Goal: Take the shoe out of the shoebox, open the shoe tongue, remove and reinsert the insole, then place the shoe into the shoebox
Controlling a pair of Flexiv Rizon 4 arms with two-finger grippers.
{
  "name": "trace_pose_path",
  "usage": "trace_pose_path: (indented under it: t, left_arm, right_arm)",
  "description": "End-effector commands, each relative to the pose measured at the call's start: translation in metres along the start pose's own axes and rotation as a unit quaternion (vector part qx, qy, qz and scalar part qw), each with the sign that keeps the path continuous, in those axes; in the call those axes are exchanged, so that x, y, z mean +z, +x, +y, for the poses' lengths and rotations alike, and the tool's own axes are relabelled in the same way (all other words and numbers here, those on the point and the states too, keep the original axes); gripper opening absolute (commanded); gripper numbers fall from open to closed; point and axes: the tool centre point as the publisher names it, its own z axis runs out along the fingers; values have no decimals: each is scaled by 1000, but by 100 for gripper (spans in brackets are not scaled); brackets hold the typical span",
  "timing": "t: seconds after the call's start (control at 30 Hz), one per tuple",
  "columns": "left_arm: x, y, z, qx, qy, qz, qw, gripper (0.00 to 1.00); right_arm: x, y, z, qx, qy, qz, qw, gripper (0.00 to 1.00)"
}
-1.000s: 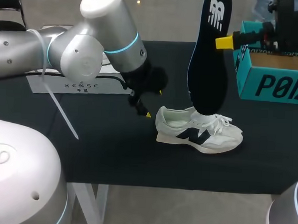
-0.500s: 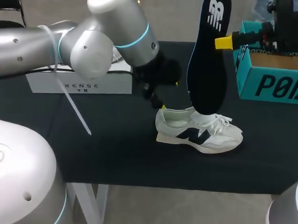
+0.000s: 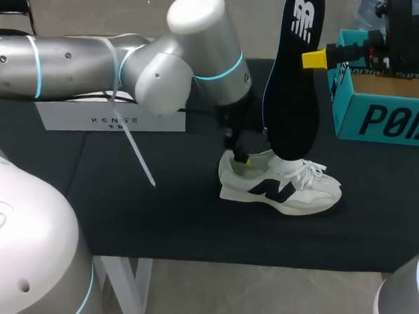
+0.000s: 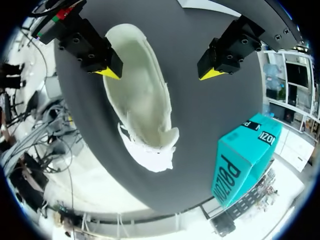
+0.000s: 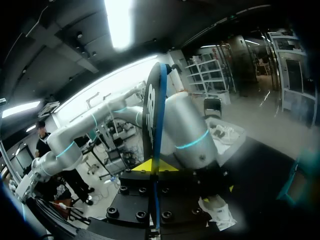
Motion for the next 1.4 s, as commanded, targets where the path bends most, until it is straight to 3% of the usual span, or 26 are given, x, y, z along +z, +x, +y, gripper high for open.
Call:
trace_pose_path:
  t: [0.03, 0.3, 0.37, 0.4, 0.43, 1.07, 1.4]
  left_arm:
    - [31, -8, -1, -6, -4, 12, 1000, 100]
    - [51, -5, 1, -17, -6, 28, 999, 98]
    - [55, -3, 2, -19, -8, 35, 999, 49]
    - [58, -3, 2, -20, -8, 36, 999, 16]
    - [60, -1, 2, -19, -10, 40, 999, 0]
    - [50, 12, -3, 9, 10, 78, 997, 0]
    - [40, 1, -3, 22, 41, 98, 994, 0]
  right_arm:
    - [2, -1, 1, 0, 1, 0, 1000, 0]
    - [2, -1, 1, 0, 1, 0, 1000, 0]
    - [2, -1, 1, 0, 1, 0, 1000, 0]
    - [2, -1, 1, 0, 1, 0, 1000, 0]
    - [2, -1, 1, 0, 1, 0, 1000, 0]
    - [2, -1, 1, 0, 1, 0, 1000, 0]
    - [2, -1, 1, 0, 1, 0, 1000, 0]
